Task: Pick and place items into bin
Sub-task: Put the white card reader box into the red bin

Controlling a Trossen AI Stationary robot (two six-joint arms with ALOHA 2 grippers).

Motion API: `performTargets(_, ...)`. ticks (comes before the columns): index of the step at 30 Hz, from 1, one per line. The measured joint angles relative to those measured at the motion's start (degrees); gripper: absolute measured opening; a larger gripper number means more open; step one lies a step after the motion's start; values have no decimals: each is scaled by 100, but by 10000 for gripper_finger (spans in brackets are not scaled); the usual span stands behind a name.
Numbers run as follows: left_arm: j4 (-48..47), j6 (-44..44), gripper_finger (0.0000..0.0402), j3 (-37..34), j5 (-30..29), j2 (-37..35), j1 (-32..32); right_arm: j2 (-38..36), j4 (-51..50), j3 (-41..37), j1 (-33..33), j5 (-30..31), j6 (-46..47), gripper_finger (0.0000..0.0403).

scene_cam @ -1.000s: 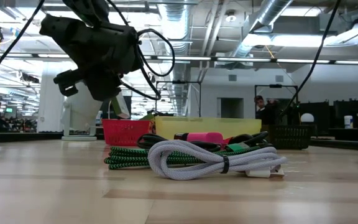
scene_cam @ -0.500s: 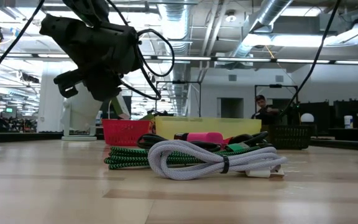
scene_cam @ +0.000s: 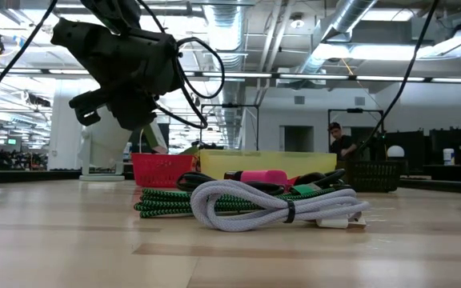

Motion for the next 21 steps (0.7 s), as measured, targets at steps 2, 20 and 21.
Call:
performTargets(2, 0, 0, 64, 0, 7, 0, 0, 0, 0, 0, -1, 0, 0, 192)
performTargets(20, 22, 55, 64, 0, -8, 0, 128, 0, 0, 0, -2, -2, 2, 190)
performTargets(21, 23, 55, 64, 0, 4, 0, 125, 0, 0, 0, -2, -2, 2, 190)
